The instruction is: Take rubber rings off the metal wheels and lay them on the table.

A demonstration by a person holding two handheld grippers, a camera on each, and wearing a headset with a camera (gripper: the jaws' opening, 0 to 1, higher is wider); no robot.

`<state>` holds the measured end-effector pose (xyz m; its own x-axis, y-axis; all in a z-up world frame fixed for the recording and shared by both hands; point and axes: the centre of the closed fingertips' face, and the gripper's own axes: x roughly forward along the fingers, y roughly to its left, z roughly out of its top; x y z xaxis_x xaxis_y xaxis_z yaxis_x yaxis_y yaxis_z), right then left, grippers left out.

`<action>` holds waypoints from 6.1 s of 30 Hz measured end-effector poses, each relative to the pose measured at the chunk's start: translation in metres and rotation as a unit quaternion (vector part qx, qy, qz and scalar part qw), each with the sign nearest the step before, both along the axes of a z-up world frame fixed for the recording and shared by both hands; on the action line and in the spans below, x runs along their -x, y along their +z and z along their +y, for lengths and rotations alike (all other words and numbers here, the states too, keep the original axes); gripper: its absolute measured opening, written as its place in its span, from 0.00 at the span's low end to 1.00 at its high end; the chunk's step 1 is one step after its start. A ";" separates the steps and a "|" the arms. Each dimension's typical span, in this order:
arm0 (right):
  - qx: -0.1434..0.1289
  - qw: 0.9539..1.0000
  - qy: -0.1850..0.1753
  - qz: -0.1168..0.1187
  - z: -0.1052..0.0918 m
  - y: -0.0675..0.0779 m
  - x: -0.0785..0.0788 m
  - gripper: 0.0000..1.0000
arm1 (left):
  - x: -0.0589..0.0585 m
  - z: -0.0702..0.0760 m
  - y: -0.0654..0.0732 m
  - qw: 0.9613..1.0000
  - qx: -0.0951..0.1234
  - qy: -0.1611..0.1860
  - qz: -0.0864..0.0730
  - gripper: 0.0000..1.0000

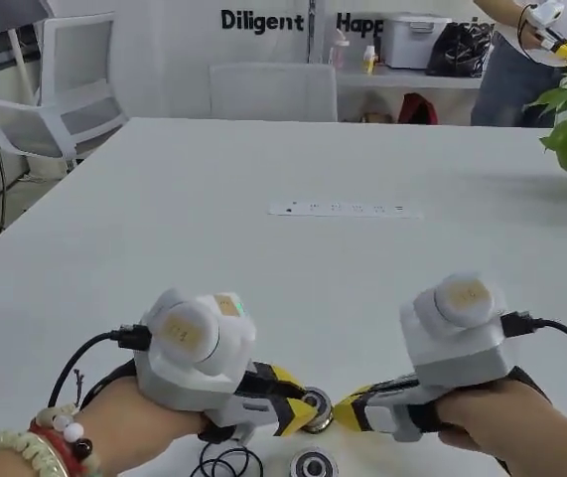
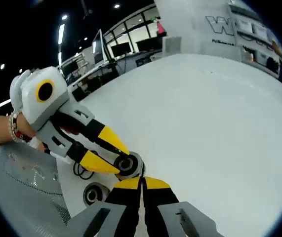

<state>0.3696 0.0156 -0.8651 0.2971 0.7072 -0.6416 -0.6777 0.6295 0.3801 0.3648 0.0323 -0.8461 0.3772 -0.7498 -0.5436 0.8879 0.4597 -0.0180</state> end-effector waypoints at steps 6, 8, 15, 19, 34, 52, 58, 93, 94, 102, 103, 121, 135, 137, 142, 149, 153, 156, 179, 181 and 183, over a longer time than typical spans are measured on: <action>-0.086 0.993 -0.061 0.051 0.001 0.012 -0.006 0.00 | 0.000 0.000 0.000 1.000 -0.001 0.001 0.000 0.14; -0.082 0.991 -0.069 0.078 -0.002 0.010 -0.002 0.00 | -0.001 0.000 -0.001 1.000 -0.003 0.003 -0.002 0.14; -0.077 0.994 -0.054 0.060 0.002 0.013 -0.003 0.00 | -0.001 0.000 0.000 1.000 -0.005 0.004 -0.011 0.13; -0.082 0.993 -0.057 0.061 0.005 0.016 -0.002 0.00 | -0.003 0.000 -0.001 1.000 -0.004 0.007 -0.014 0.13; -0.074 0.997 -0.015 0.028 0.024 0.025 0.004 0.00 | -0.005 -0.003 -0.001 1.000 -0.010 0.000 -0.025 0.13; -0.095 0.995 -0.034 0.022 0.020 0.034 -0.002 0.00 | -0.005 -0.007 -0.001 0.999 -0.033 -0.004 -0.034 0.13; -0.102 0.994 -0.040 0.021 0.016 0.039 -0.006 0.00 | -0.003 -0.001 0.008 0.999 -0.035 -0.011 -0.023 0.14; -0.127 0.992 -0.003 -0.010 0.040 0.074 0.021 0.00 | 0.066 0.106 0.073 0.998 -0.018 0.051 -0.032 0.48; -0.124 0.992 0.002 -0.009 0.041 0.072 0.023 0.00 | 0.070 0.111 0.072 0.998 -0.013 0.061 -0.027 0.48; -0.107 0.994 0.035 -0.008 0.053 0.065 0.035 0.00 | 0.092 0.137 0.065 0.994 0.004 0.107 -0.011 0.51; -0.105 0.994 0.038 -0.007 0.055 0.064 0.038 0.00 | 0.095 0.141 0.063 0.993 0.006 0.114 -0.008 0.52; -0.045 0.993 0.105 -0.017 0.070 0.036 0.068 0.00 | 0.118 0.154 0.054 0.985 0.024 0.168 0.006 0.50; 0.002 0.995 0.083 -0.046 0.056 0.015 0.049 0.00 | 0.117 0.154 0.053 0.982 0.031 0.184 0.009 0.49; -0.007 0.996 0.080 -0.047 0.058 0.019 0.047 0.04 | 0.117 0.155 0.053 0.982 0.031 0.185 0.009 0.49; -0.004 0.995 0.077 -0.057 0.054 0.023 0.043 0.07 | 0.116 0.155 0.056 0.981 0.038 0.188 0.006 0.50; -0.008 0.994 0.082 -0.072 0.050 0.038 0.043 0.07 | 0.114 0.154 0.057 0.981 0.051 0.189 0.006 0.51; -0.016 0.993 0.086 -0.073 0.052 0.045 0.044 0.09 | 0.113 0.152 0.054 0.982 0.052 0.181 0.011 0.52; -0.010 0.993 0.090 -0.079 0.050 0.050 0.046 0.12 | 0.112 0.152 0.055 0.982 0.052 0.179 0.009 0.53; 0.012 0.980 0.139 -0.145 -0.005 0.093 0.074 0.60 | 0.110 0.144 0.061 0.986 0.058 0.157 0.010 0.59; 0.005 0.980 0.134 -0.148 -0.014 0.097 0.075 0.66 | 0.108 0.145 0.063 0.986 0.057 0.157 0.006 0.60; 0.001 0.980 0.130 -0.152 -0.025 0.099 0.075 0.70 | 0.107 0.147 0.065 0.986 0.058 0.156 0.003 0.63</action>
<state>0.2948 -0.0094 -0.7664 0.2842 0.7836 -0.5524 -0.8973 0.4204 0.1346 0.2577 0.1792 -0.7808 0.5966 -0.6547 -0.4642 0.7029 0.7054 -0.0913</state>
